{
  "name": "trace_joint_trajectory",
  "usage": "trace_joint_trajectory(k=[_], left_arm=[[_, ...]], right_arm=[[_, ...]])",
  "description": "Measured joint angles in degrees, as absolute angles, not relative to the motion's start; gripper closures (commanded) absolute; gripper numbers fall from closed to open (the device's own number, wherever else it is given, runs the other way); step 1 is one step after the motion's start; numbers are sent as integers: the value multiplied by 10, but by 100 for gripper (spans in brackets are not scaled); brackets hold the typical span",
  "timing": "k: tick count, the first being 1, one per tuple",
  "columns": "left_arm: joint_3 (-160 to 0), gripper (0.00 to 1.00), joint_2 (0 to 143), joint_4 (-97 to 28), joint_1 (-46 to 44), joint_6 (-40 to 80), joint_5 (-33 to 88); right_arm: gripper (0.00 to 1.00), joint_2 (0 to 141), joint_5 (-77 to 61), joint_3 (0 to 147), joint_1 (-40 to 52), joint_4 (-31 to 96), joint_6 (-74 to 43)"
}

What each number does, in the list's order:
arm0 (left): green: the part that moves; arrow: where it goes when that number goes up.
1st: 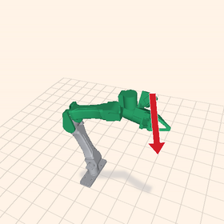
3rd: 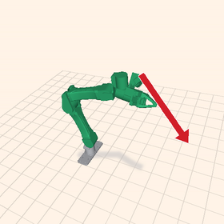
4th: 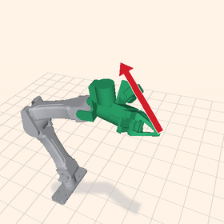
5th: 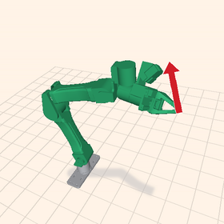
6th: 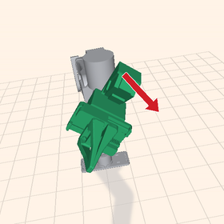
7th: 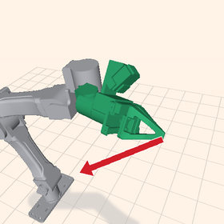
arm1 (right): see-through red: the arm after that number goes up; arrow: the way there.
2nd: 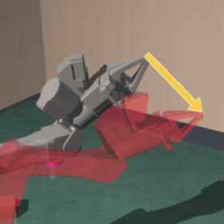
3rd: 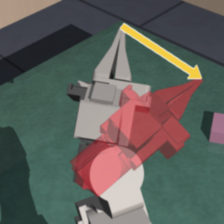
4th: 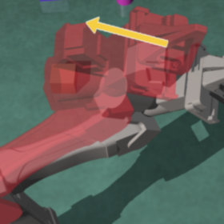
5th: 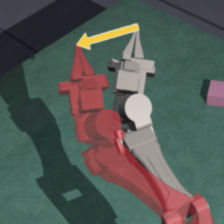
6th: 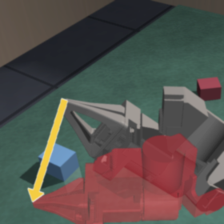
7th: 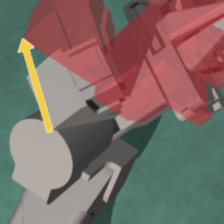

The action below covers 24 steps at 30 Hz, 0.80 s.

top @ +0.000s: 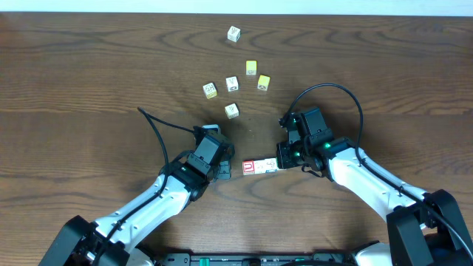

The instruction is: Lift 4 blocks

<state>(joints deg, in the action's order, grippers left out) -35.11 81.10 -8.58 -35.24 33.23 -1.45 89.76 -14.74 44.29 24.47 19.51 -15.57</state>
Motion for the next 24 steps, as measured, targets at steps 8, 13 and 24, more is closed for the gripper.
trace_joint_trajectory(k=[8,13,24], left_arm=[[-351,93,811,-86,-352,332,-15],[-351,93,811,-86,-352,332,-15],[-351,93,811,-86,-352,332,-15]], right_arm=[[99,898,-147,443,245,203,-158],[99,898,-147,443,245,203,-158],[99,898,-140,443,244,194,-158]])
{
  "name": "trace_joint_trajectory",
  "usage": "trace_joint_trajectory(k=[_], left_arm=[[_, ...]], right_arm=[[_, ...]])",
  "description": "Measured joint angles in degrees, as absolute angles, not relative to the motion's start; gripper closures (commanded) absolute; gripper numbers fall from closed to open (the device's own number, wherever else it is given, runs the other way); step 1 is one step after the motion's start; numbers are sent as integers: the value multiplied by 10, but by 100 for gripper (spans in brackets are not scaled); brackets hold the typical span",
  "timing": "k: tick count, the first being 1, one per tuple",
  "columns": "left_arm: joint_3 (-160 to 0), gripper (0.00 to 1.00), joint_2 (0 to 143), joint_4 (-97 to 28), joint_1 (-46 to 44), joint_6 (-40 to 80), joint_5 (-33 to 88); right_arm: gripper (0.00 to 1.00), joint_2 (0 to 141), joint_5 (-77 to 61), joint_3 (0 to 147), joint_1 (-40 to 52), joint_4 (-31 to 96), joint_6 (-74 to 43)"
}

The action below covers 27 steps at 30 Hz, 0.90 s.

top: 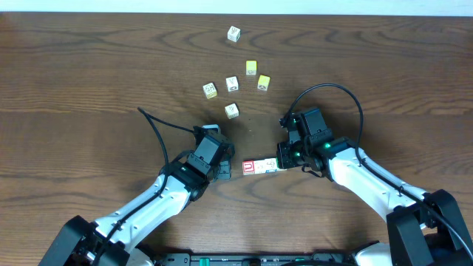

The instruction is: Lift 4 blocks

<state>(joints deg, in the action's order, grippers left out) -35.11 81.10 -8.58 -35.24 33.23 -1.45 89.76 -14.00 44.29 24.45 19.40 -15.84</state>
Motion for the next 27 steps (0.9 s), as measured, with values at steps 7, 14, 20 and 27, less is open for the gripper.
trace_joint_trajectory(k=[7,14,20,27], left_arm=[[-351,93,811,-86,-352,332,-15],[-351,93,811,-84,-352,332,-15],[-351,93,811,-81,-352,332,-15],[-351,93,811,-89,-352,332,-15]], right_arm=[[99,898,-122,443,235,179,-162],[99,898,-111,461,167,245,-175],[99,898,-106,469,128,311,-176],[99,876,-92,469,128,370,-177]])
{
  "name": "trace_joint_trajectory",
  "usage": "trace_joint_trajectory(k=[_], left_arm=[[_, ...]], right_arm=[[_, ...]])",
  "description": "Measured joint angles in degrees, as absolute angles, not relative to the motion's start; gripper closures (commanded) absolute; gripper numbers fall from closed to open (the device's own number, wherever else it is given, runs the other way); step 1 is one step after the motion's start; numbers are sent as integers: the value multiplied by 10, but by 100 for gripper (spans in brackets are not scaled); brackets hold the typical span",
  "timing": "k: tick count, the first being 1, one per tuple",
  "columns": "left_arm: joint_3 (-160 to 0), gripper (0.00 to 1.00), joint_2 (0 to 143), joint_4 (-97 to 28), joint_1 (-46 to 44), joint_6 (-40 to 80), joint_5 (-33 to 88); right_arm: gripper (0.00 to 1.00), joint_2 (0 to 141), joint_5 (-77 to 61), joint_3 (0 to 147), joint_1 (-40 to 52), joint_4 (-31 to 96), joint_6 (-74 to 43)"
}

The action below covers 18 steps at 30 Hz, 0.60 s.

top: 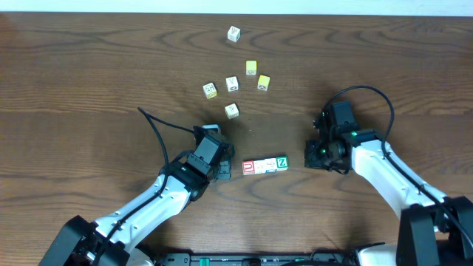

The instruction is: Lift 4 blocks

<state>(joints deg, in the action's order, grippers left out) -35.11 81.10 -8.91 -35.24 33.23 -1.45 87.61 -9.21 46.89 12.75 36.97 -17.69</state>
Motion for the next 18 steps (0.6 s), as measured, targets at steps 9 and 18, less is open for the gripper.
trace_joint_trajectory(k=[9,18], left_arm=[[-351,93,811,-116,-352,332,-15],[-351,93,811,-129,-352,332,-15]], right_arm=[[99,850,-76,469,128,394,-178],[99,850,-68,461,128,396,-189]])
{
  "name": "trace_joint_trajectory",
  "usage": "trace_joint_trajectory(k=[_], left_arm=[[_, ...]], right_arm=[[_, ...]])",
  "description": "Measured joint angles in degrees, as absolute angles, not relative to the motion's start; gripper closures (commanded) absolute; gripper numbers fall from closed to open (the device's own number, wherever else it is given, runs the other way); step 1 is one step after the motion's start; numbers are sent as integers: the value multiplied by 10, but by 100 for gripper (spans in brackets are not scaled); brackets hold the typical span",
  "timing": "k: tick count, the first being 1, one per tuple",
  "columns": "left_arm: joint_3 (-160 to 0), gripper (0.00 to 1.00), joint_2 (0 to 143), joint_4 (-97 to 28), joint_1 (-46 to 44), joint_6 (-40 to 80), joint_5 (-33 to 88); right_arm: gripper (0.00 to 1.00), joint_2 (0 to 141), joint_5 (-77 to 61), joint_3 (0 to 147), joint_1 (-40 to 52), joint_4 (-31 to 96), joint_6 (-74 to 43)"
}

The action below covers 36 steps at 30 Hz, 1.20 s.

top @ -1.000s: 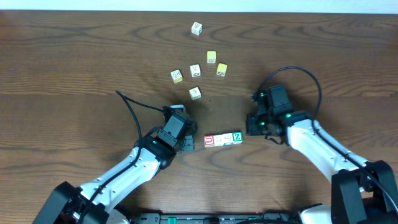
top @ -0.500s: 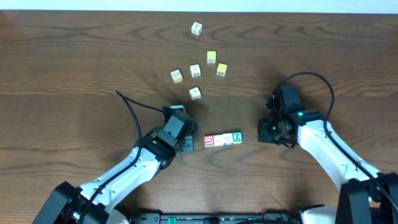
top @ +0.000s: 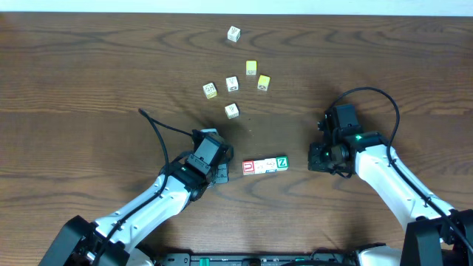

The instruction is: Lift 4 blocks

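Note:
A short row of blocks (top: 264, 165) lies on the table just below centre. Its left end has a red mark (top: 249, 167) and its right end a green Z (top: 281, 162). My left gripper (top: 220, 173) points at the row's left end from a small gap away. My right gripper (top: 315, 157) sits well to the right of the row, apart from it. From overhead, neither gripper's fingers can be made out as open or shut.
Several loose white and yellow blocks are scattered behind the row, the nearest one (top: 232, 111) just beyond my left wrist and the farthest (top: 233, 33) near the back edge. The left arm's black cable (top: 159, 137) loops over the table.
My left gripper has shifted slightly left, away from the row's red end. The right arm has hardly moved. The row lies where it was.
At the two oldest moments my right gripper was against the row's right end, covering the green block, with my left gripper near the red end. Later the right gripper was well to the right, the green Z block showing. The row has stayed flat on the table.

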<state>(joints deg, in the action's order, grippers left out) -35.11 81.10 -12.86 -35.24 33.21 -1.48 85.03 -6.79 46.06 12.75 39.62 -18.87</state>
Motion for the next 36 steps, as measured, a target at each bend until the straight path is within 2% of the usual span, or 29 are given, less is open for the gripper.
trace_joint_trajectory(k=[26,36], left_arm=[[-351,93,809,-127,-352,331,-21],[-351,93,717,-162,-352,330,-66]], right_arm=[[99,850,-53,457,133,398,-193],[99,826,-50,456,133,404,-200]])
